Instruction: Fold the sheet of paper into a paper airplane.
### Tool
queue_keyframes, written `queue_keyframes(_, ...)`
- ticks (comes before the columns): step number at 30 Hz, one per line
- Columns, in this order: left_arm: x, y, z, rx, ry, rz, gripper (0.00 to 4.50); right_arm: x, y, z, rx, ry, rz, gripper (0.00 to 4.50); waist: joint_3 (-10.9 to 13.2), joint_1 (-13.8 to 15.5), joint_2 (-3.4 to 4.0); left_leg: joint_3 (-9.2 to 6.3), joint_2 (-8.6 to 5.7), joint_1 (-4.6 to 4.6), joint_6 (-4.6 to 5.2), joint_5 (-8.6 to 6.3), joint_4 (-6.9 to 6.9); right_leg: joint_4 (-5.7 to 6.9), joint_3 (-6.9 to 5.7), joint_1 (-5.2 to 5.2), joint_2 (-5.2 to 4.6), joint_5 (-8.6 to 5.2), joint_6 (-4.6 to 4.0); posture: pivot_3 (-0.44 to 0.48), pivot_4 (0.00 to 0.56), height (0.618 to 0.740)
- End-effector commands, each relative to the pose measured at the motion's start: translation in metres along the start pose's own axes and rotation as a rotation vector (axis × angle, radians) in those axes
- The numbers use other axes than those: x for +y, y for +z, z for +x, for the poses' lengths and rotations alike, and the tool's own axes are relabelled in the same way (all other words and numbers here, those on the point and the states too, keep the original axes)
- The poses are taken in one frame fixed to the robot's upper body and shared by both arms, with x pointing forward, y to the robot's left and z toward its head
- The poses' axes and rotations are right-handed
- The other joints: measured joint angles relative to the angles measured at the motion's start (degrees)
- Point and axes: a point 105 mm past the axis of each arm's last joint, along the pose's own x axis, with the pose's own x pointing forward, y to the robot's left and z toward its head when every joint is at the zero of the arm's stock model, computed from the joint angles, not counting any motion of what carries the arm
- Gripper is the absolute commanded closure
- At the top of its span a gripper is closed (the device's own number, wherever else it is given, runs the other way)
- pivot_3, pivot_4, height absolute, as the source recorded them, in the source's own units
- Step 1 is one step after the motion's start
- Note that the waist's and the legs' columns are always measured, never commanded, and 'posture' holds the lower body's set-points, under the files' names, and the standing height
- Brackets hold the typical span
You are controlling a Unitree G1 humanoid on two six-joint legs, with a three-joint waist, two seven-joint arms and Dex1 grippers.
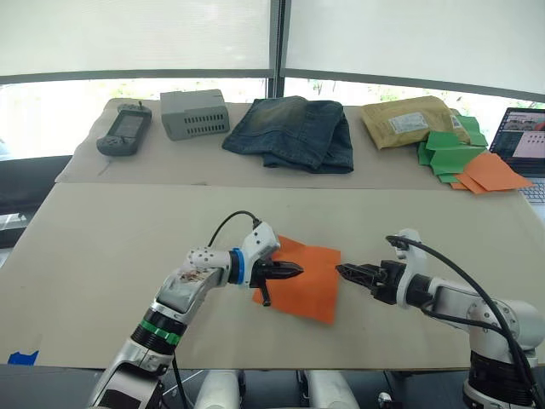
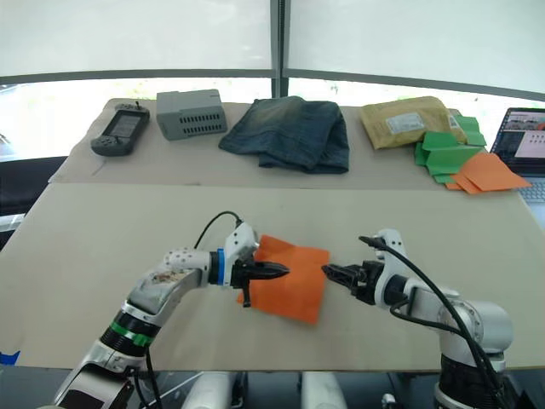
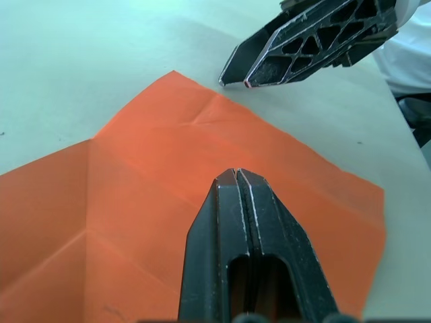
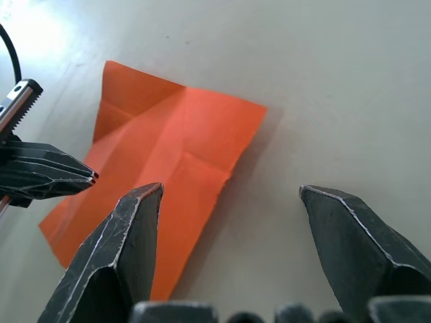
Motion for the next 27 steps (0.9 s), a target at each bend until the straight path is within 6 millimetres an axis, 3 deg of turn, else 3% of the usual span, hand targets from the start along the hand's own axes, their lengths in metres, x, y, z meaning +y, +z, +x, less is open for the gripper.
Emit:
queue_keyframes(1, -0.004, 0.001, -0.002, -0.002, -0.014, 0.011, 4.50, 0.005, 0.001, -0.001, -0.038, 0.057, 0.057, 0.90, 0.0, 0.0, 0.00, -0.01, 0.00, 0.00, 0.00, 0.00, 0.00, 0.00, -0.01, 0.00, 0.00, 0.00, 0.01, 0.000, 0.150, 0.722)
queue_keyframes(8, 0.002, -0.016, -0.002, 0.064, 0.021, 0.002, 4.50, 0.005, 0.009, 0.009, -0.086, 0.116, 0.135, 0.90, 0.0, -0.1, 0.00, 0.01, 0.00, 0.00, 0.00, 0.00, 0.02, -0.01, 0.02, 0.01, -0.01, -0.03, -0.05, 0.000, 0.150, 0.722)
queue_keyframes(18, 0.000, -0.018, 0.006, 0.072, 0.015, 0.013, 4.50, 0.011, 0.023, 0.027, -0.078, 0.140, 0.070, 0.90, 0.0, 0.0, 0.01, 0.01, -0.02, 0.00, 0.00, 0.00, -0.01, 0.00, 0.00, 0.00, 0.00, 0.01, 0.01, 0.000, 0.150, 0.722)
queue_keyframes(27, 0.001, -0.020, 0.006, 0.079, 0.015, 0.021, 4.50, 0.010, 0.031, 0.027, -0.120, 0.087, -0.072, 3.77, 0.0, 0.0, 0.01, 0.02, -0.01, -0.01, 0.00, 0.00, 0.00, 0.00, -0.01, 0.00, 0.00, 0.02, 0.03, 0.000, 0.150, 0.722)
